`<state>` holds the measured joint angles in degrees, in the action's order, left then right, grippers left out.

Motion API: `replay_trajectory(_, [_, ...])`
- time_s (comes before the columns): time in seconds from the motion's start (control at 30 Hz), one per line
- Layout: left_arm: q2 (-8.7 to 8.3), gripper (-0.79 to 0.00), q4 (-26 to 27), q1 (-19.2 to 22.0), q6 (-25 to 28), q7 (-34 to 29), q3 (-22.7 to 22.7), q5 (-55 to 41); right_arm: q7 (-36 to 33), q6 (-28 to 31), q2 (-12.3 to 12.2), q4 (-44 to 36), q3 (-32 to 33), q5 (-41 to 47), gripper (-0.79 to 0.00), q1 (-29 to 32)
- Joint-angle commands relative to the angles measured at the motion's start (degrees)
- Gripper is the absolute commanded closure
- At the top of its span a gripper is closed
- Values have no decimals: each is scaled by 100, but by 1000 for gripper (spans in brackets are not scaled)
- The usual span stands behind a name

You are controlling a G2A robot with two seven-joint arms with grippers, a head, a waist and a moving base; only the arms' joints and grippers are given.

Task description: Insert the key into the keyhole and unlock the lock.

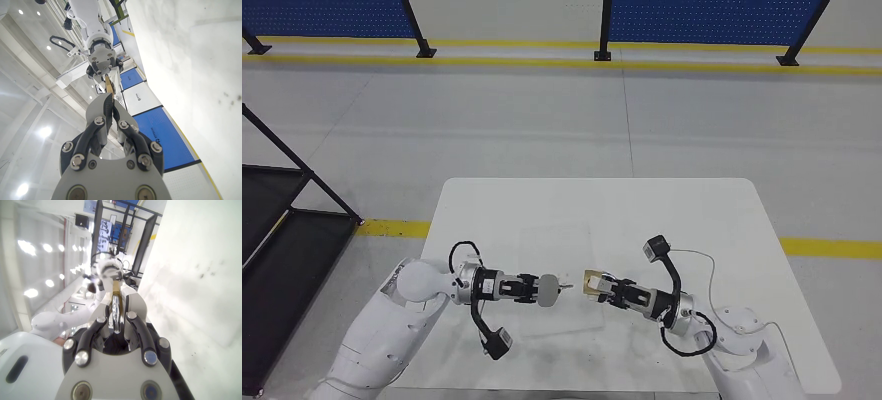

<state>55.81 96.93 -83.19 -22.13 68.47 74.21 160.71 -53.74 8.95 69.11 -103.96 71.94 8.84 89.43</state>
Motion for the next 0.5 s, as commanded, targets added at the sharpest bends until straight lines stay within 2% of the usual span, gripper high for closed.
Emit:
replay_trajectory(0.0, [-12,0,21,-16,10,-3,2,-5,-43,-37,-14,-14,-14,-17,0,-12])
replay_trajectory(0.2, [-47,0,29,-62,-102,149,-5,-157,-411,-67,-61,26,-81,12,0,-106])
replay_trajectory(0.47, [-78,0,41,-92,-136,166,-63,-218,-349,-52,-93,58,-193,-34,0,-182])
